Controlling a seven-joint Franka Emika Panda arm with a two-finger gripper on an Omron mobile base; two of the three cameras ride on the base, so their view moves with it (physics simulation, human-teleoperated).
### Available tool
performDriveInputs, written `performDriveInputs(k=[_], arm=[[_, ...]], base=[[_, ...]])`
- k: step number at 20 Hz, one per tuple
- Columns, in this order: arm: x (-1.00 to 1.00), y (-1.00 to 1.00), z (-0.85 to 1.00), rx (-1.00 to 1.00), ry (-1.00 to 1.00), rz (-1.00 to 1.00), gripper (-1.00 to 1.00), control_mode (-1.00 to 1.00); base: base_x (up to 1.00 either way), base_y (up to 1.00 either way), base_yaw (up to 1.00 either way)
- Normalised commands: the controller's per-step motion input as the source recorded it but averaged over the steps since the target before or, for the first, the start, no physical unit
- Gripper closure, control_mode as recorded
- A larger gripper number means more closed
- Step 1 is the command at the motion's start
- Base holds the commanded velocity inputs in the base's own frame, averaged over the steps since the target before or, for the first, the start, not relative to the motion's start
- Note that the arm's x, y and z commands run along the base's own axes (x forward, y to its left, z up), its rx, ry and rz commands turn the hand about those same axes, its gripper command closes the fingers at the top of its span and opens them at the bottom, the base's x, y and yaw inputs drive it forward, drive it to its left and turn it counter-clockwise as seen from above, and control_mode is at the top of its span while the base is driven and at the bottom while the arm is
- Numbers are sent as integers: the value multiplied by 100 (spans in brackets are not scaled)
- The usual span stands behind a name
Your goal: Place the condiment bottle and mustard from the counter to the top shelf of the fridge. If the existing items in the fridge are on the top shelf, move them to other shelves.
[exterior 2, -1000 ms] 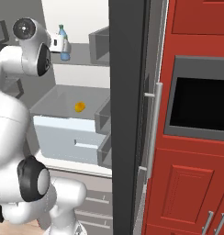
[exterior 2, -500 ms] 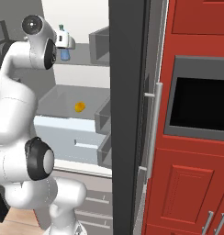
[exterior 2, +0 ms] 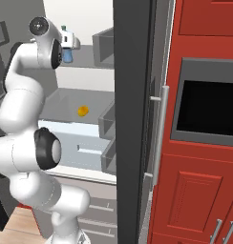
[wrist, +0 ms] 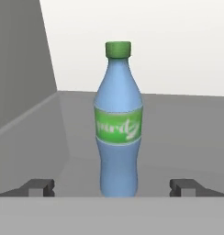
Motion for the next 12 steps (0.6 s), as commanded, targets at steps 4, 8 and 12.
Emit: performDriveInputs(k=[4,8,12], arm=[[39,1,-1,0,0,0,-100,-100],[42,1,-1,-1,0,0,-100,-100],[35,9,-5,0,1,0,-100,-100]], base=[[0,0,0],[0,0,0],[0,0,0]])
